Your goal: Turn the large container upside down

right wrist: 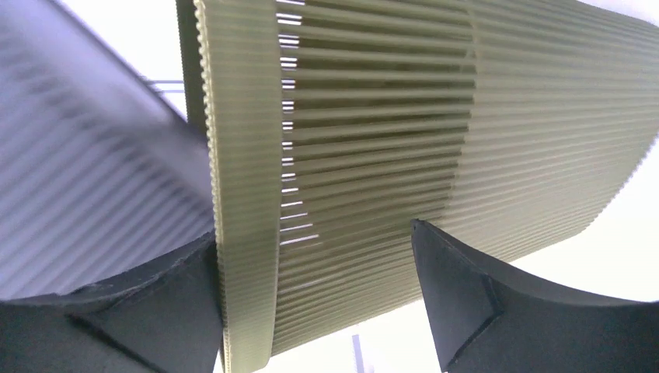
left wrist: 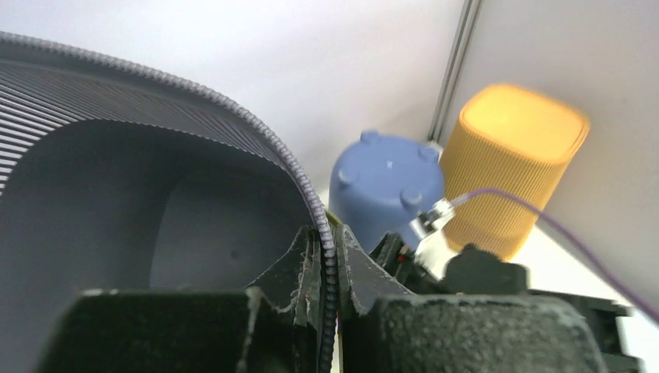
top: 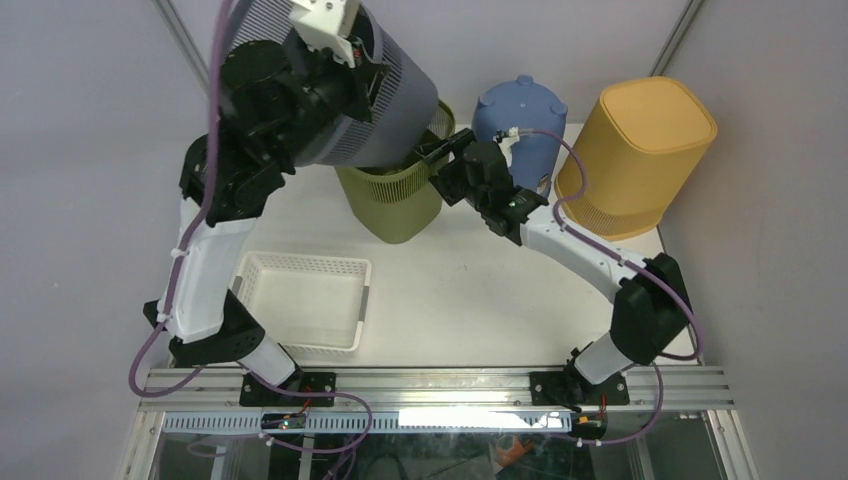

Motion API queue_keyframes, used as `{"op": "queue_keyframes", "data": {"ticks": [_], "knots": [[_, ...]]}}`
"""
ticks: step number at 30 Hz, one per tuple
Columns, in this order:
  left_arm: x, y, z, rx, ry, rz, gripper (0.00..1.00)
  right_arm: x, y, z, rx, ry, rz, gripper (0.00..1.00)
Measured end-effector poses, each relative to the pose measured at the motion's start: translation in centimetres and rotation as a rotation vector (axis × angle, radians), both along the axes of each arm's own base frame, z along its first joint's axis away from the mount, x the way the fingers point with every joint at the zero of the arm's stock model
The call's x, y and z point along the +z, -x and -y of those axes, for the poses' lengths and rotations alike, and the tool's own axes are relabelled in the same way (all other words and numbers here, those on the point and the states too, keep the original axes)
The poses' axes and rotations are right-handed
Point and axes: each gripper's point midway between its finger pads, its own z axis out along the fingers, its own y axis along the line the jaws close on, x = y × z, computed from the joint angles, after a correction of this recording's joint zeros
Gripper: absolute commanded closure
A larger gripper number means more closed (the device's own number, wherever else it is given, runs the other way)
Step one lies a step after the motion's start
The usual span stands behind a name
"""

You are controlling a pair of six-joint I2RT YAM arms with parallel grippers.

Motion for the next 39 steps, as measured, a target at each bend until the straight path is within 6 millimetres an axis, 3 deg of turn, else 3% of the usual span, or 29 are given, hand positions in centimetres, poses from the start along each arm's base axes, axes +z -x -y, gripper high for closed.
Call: {"op": "queue_keyframes", "data": {"ticks": [5, 9, 16, 19, 23, 26, 29, 33, 36, 39], "knots": [[5.8, 3.5, -3.1, 0.001, 0.098, 0.161, 1.0, -0.4, -2.8, -1.7, 0.01, 0.0, -0.026, 0.18], [8.2, 5.4, -5.6, 0.024, 0.157, 0.216, 1.0, -0.3, -4.7, -3.6, 0.032, -0.004, -0.028, 0.19], [8.5, 5.8, -6.6, 0.05, 0.171, 0.226, 1.0, 0.2, -7.8, -7.3, 0.102, -0.014, -0.014, 0.22], [7.9, 5.7, -6.5, 0.05, 0.155, 0.217, 1.0, 0.3, -9.0, -9.0, 0.159, -0.024, -0.002, 0.15], [7.7, 6.1, -6.8, 0.045, 0.151, 0.217, 1.0, 0.3, -8.8, -8.9, 0.211, -0.001, 0.003, 0.1], [8.0, 6.8, -7.4, 0.037, 0.166, 0.221, 1.0, 0.7, -8.3, -7.5, 0.22, 0.056, 0.005, 0.08], [7.9, 7.9, -7.9, 0.013, 0.175, 0.229, 1.0, 2.8, -7.1, -4.7, 0.198, 0.135, 0.037, 0.07], [8.1, 9.3, -8.2, -0.031, 0.192, 0.248, 1.0, 8.5, -3.1, 0.0, 0.173, 0.171, 0.156, 0.07], [9.4, 10.6, -8.1, -0.089, 0.246, 0.275, 1.0, 13.3, 0.1, 3.4, 0.148, 0.15, 0.267, 0.07], [10.3, 11.6, -7.4, -0.155, 0.284, 0.292, 1.0, 16.1, 2.9, 5.8, 0.136, 0.14, 0.343, 0.06]]}}
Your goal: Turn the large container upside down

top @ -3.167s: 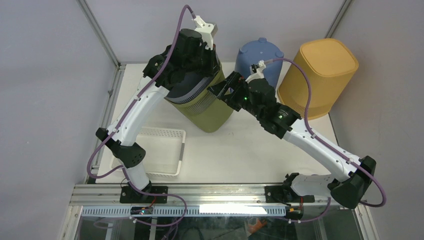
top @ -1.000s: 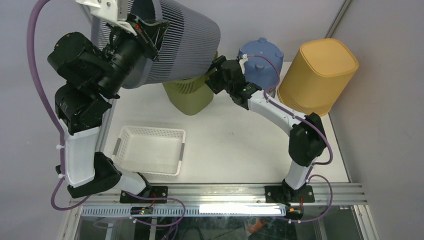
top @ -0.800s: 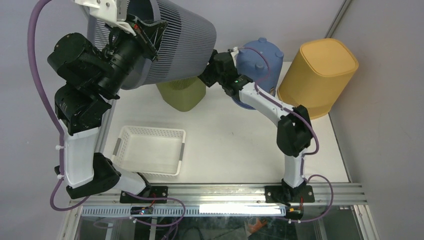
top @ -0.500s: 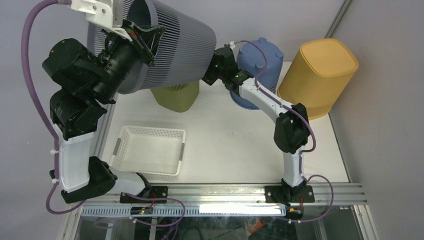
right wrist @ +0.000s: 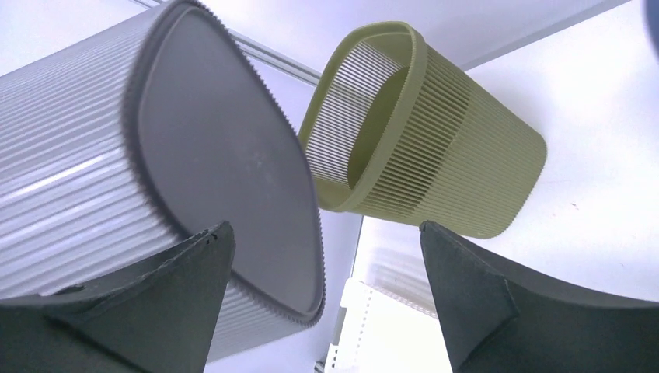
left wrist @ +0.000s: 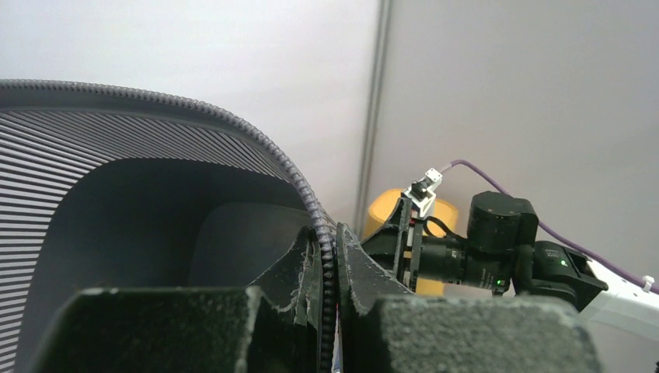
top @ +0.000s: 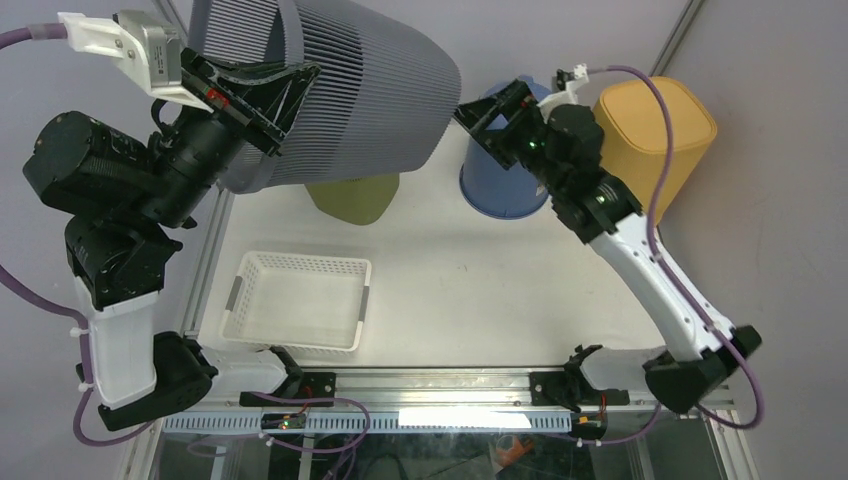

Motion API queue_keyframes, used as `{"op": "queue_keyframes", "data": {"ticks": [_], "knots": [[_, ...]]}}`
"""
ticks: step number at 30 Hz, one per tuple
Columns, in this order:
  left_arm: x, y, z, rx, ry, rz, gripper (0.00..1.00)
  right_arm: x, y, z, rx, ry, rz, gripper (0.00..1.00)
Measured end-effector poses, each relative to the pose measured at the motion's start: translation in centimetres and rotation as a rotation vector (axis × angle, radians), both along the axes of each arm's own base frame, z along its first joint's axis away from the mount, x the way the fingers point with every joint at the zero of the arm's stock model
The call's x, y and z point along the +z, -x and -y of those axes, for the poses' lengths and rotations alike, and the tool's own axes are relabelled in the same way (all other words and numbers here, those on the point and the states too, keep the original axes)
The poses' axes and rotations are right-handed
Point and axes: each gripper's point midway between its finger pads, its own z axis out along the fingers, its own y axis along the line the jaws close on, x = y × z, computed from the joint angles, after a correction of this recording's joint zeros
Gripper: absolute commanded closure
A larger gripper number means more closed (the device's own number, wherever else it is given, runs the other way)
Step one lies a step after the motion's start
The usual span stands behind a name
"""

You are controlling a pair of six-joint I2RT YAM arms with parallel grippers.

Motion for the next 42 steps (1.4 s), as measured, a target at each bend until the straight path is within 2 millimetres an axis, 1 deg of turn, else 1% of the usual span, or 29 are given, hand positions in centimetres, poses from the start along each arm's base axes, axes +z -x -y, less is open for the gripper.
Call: {"op": "queue_keyframes", "data": {"ticks": [1, 4, 6, 8, 9, 11, 14, 16, 18, 20, 21, 22, 24, 26, 29, 31, 34, 39, 42], "knots": [[0.2, 0.2, 0.2, -0.016, 0.006, 0.003, 1.0, 0.4, 0.9, 1.0, -0.007, 0.001, 0.016, 0.05], [0.1, 0.7, 1.1, -0.072, 0.014, -0.005, 1.0, 0.8, 3.2, 4.1, -0.048, 0.038, 0.056, 0.01], [0.0, 0.9, 1.8, -0.11, 0.016, -0.017, 1.0, 0.8, 4.9, 6.8, -0.101, 0.085, 0.079, 0.01], [-0.3, 1.0, 2.6, -0.149, 0.02, -0.036, 1.0, 1.5, 6.7, 9.4, -0.153, 0.124, 0.113, 0.01], [-0.5, 1.1, 3.1, -0.17, 0.021, -0.048, 1.0, 1.9, 8.0, 10.9, -0.176, 0.151, 0.142, 0.01], [-0.9, 0.8, 4.1, -0.205, 0.023, -0.073, 1.0, 2.8, 10.3, 12.8, -0.193, 0.19, 0.196, 0.01], [-2.6, -0.2, 6.7, -0.264, 0.021, -0.146, 1.0, 4.2, 13.8, 15.2, -0.193, 0.239, 0.258, 0.01], [-4.4, -1.3, 8.5, -0.292, 0.014, -0.212, 1.0, 5.3, 15.3, 15.9, -0.181, 0.256, 0.292, 0.01], [-7.3, -2.8, 10.9, -0.321, -0.003, -0.309, 1.0, 5.8, 16.4, 16.2, -0.154, 0.28, 0.3, 0.01], [-10.8, -4.0, 13.2, -0.35, -0.026, -0.419, 1.0, 5.3, 16.9, 16.2, -0.126, 0.32, 0.275, 0.01], [-12.3, -4.5, 14.0, -0.359, -0.035, -0.468, 1.0, 4.7, 16.8, 16.2, -0.119, 0.339, 0.255, 0.01], [-14.4, -5.0, 14.9, -0.366, -0.05, -0.533, 1.0, 3.9, 16.7, 16.1, -0.112, 0.361, 0.228, 0.01], [-17.6, -5.6, 16.1, -0.373, -0.055, -0.633, 1.0, 1.6, 16.2, 16.1, -0.103, 0.419, 0.15, 0.01], [-20.8, -5.8, 17.0, -0.382, -0.053, -0.735, 1.0, -0.6, 15.7, 16.5, -0.119, 0.48, 0.066, 0.01], [-23.9, -6.1, 17.9, -0.386, -0.025, -0.843, 1.0, -3.4, 15.0, 17.5, -0.158, 0.565, -0.048, 0.01], [-25.0, -6.1, 18.1, -0.393, 0.006, -0.887, 1.0, -4.7, 14.8, 18.2, -0.186, 0.609, -0.107, 0.01], [-25.5, -6.2, 17.9, -0.406, 0.082, -0.925, 1.0, -5.9, 14.8, 19.0, -0.213, 0.655, -0.16, 0.01], [-25.3, -7.0, 16.0, -0.434, 0.278, -0.955, 1.0, -6.6, 15.2, 19.8, -0.233, 0.684, -0.193, 0.01], [-26.1, -7.6, 14.9, -0.457, 0.399, -0.97, 1.0, -6.9, 15.5, 19.9, -0.227, 0.691, -0.206, 0.01]]}}
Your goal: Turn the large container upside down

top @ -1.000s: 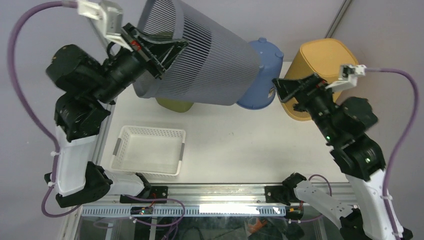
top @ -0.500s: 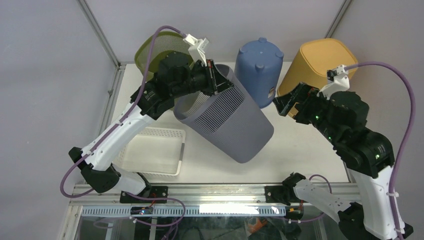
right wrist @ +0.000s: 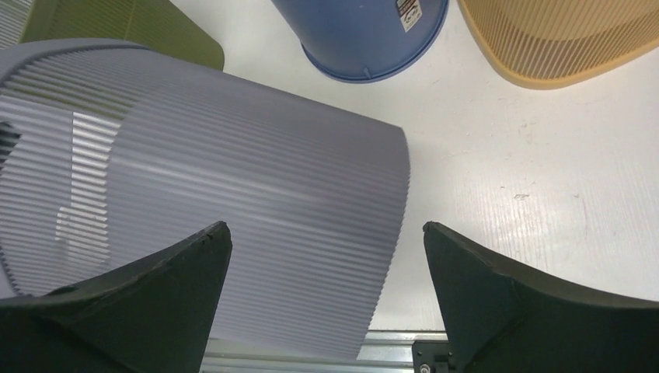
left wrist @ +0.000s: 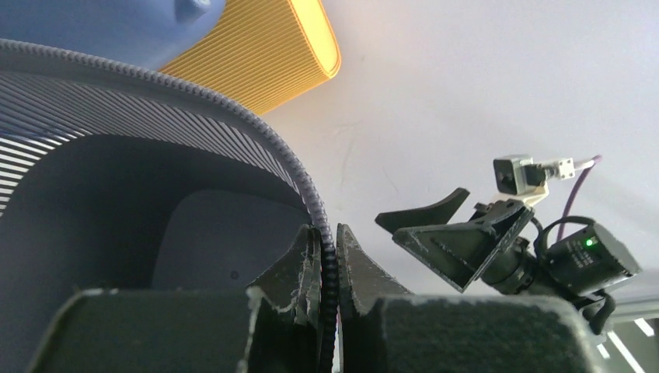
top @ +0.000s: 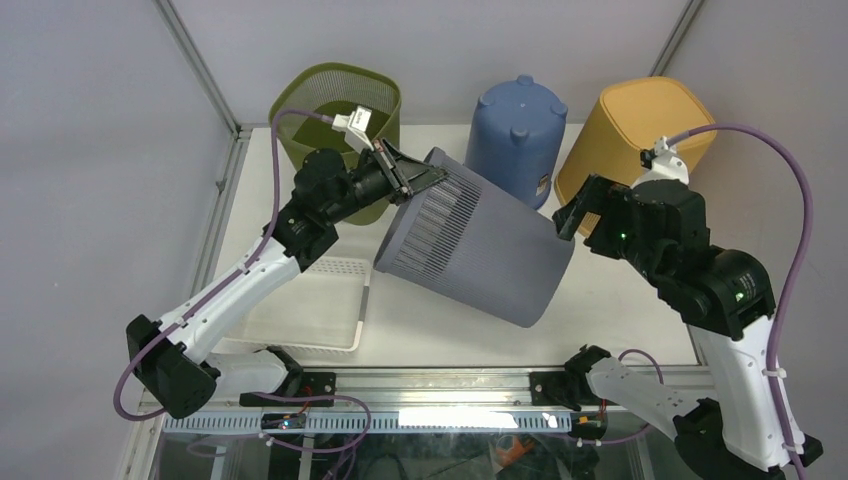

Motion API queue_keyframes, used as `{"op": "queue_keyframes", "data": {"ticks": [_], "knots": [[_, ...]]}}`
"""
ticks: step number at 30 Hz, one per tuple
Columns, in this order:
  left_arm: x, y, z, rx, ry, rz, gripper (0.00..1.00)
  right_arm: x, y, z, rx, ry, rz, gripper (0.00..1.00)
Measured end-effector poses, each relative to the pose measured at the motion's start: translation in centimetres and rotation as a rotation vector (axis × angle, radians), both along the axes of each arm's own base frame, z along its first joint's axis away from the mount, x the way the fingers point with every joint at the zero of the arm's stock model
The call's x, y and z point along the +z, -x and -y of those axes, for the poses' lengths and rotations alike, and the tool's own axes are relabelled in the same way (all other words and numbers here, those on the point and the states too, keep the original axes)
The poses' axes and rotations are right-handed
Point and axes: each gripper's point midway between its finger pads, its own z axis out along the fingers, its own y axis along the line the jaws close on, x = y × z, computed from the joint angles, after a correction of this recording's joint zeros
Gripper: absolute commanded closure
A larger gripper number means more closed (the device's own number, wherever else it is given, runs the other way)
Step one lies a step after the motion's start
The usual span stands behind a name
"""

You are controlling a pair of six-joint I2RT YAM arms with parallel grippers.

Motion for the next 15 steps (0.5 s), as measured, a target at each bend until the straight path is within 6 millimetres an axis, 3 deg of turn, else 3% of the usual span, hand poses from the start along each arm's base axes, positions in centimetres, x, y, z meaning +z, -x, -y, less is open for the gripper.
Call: {"op": "queue_keyframes", "data": {"ticks": [4, 10, 15], "knots": [[-2.2, -0.5, 0.0, 0.006, 0.067, -0.066, 1.0, -1.0, 0.0, -0.8, 0.028, -0.008, -0.04, 0.01], [-5.4, -0.7, 0.5, -0.007, 0.092, -0.141, 1.0, -4.2, -0.3, -2.6, 0.077, -0.028, -0.142, 0.01], [-7.7, -0.9, 1.2, -0.034, 0.157, -0.178, 1.0, -6.7, -0.7, -2.9, 0.051, -0.053, -0.22, 0.01]]}}
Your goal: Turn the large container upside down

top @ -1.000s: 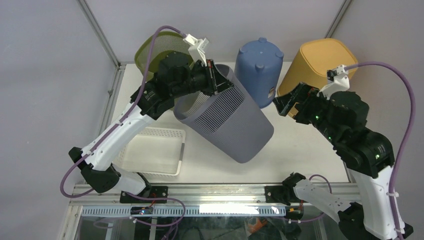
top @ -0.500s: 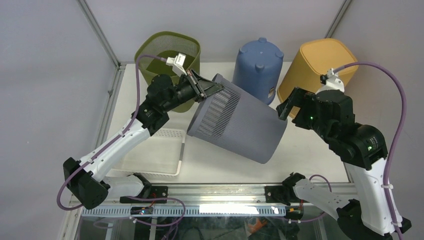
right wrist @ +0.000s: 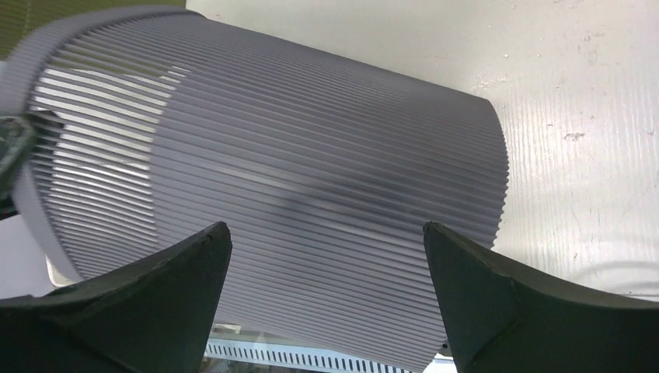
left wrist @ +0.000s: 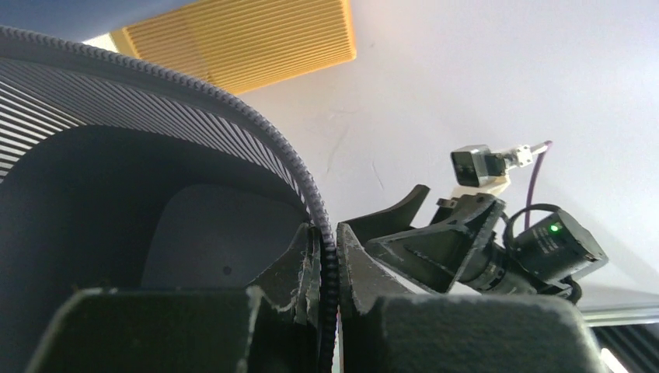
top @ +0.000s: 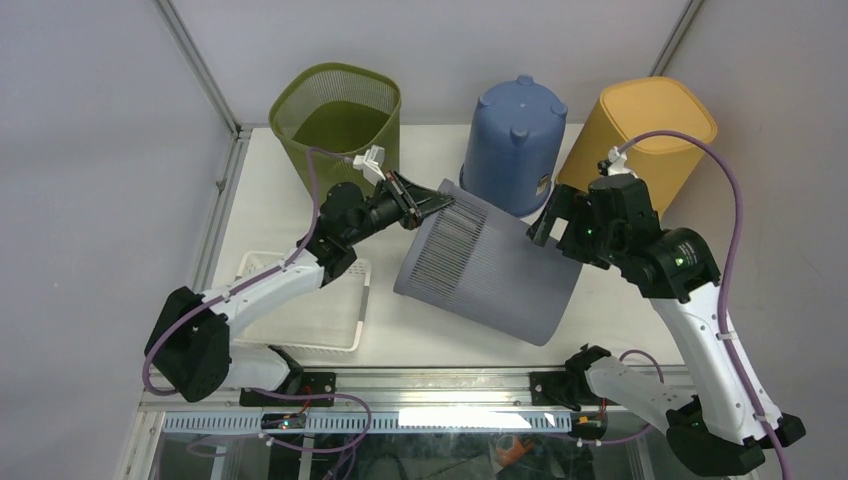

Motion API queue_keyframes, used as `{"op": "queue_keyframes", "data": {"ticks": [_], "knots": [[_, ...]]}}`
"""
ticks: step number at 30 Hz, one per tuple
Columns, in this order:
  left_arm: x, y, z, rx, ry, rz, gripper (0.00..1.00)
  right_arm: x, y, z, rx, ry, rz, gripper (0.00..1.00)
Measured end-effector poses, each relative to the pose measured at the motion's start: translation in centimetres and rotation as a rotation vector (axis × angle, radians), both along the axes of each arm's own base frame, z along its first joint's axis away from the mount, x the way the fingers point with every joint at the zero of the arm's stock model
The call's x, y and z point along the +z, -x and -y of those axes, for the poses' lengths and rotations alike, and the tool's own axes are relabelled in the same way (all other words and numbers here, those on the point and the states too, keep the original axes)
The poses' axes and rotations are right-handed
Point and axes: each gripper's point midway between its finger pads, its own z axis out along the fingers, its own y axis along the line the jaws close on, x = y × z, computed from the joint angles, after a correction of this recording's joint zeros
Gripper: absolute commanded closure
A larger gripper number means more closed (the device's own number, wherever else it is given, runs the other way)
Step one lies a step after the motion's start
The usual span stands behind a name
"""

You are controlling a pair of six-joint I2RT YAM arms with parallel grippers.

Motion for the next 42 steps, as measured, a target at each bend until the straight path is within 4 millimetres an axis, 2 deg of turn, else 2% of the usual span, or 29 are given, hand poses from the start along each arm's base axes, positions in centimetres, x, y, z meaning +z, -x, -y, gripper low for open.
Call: {"op": "queue_keyframes", "data": {"ticks": [4, 7, 8, 12, 13, 15, 18, 25, 32, 34, 39, 42], "knots": [[-3.2, -0.5, 0.4, 0.002, -0.003, -0.074, 1.0, -0.4, -0.1, 0.4, -0.043, -0.005, -0.021, 0.01], [-4.3, -0.6, 0.3, 0.009, -0.02, -0.104, 1.0, -0.7, 0.1, 1.2, -0.083, 0.011, -0.031, 0.01], [-4.4, -0.7, 0.3, 0.014, -0.024, -0.107, 0.9, -0.9, 0.3, 1.7, -0.105, 0.026, -0.04, 0.01], [-5.5, -1.2, 0.3, 0.034, -0.062, -0.121, 0.36, -1.9, 1.0, 3.4, -0.181, 0.081, -0.066, 0.01], [-5.8, -1.4, 0.4, 0.036, -0.08, -0.119, 0.26, -2.3, 1.2, 3.8, -0.197, 0.09, -0.073, 0.01], [-6.2, -2.0, 0.6, 0.049, -0.126, -0.117, 0.13, -3.4, 1.9, 4.2, -0.211, 0.095, -0.092, 0.01], [-6.1, -2.8, 0.8, 0.062, -0.207, -0.086, 0.02, -4.8, 3.1, 4.2, -0.204, 0.069, -0.109, 0.01], [-2.8, -4.3, 0.6, 0.086, -0.397, 0.094, 0.01, -6.3, 5.0, 3.3, -0.18, -0.049, -0.1, 0.01], [-1.4, -3.1, 0.8, 0.047, -0.574, 0.218, 0.01, -8.8, 4.7, 1.9, -0.166, -0.091, -0.147, 0.01], [-0.5, -2.8, 0.7, 0.046, -0.623, 0.252, 0.01, -8.9, 4.2, 1.2, -0.158, -0.131, -0.13, 0.01], [0.7, -2.8, -1.0, 0.091, -0.754, 0.292, 0.04, -9.2, 3.8, 0.3, -0.152, -0.202, -0.096, 0.04], [-0.4, -2.7, -3.0, 0.119, -0.86, 0.281, 0.06, -9.2, 3.8, 0.2, -0.157, -0.226, -0.084, 0.07]]}}
